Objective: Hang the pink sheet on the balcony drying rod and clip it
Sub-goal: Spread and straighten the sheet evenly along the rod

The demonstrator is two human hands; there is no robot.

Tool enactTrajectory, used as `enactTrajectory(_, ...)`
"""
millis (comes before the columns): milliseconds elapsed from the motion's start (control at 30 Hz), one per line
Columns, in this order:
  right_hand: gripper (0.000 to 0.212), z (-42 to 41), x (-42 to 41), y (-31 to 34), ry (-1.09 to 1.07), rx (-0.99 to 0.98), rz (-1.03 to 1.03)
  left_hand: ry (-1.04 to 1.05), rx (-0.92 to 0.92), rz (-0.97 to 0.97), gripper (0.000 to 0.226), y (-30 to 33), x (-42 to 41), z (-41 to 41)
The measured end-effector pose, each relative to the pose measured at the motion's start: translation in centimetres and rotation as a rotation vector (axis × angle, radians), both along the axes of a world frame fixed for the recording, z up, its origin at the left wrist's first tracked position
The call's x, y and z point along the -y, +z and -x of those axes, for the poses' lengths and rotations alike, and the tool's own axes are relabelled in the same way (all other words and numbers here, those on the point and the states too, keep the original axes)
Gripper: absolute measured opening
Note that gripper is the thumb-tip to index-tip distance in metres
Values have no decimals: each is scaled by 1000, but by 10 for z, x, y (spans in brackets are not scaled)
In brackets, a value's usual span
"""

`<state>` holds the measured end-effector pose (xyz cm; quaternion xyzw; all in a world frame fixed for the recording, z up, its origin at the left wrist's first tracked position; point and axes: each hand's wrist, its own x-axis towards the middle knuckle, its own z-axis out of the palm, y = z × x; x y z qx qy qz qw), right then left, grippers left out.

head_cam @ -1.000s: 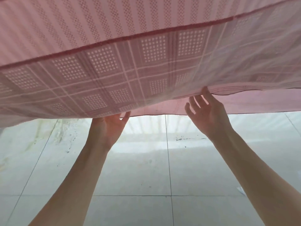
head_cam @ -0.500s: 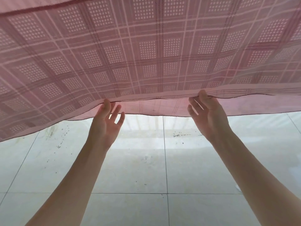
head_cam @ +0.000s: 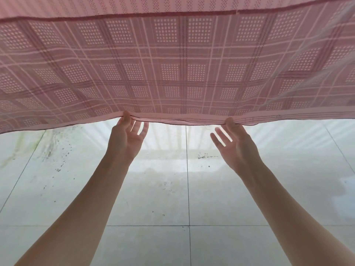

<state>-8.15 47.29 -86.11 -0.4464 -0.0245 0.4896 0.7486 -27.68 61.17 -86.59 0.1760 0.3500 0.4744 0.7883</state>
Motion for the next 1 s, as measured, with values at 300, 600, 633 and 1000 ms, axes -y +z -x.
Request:
enactTrajectory(300, 16, 8, -14, -1, -39, -99, -109, 87, 29, -10, 19, 1, 2, 10)
enactTrajectory(600, 13, 14, -4, -6, -4, -97, -66, 69, 10, -21, 22, -1, 10, 17)
enactTrajectory(633, 14, 13, -3, -6, 8, -88, -63, 67, -3, -18, 22, -1, 11, 16)
enactTrajectory(1000, 14, 8, 23, 3, 15, -27, 90, 8, -269, -26, 13, -1, 58, 14)
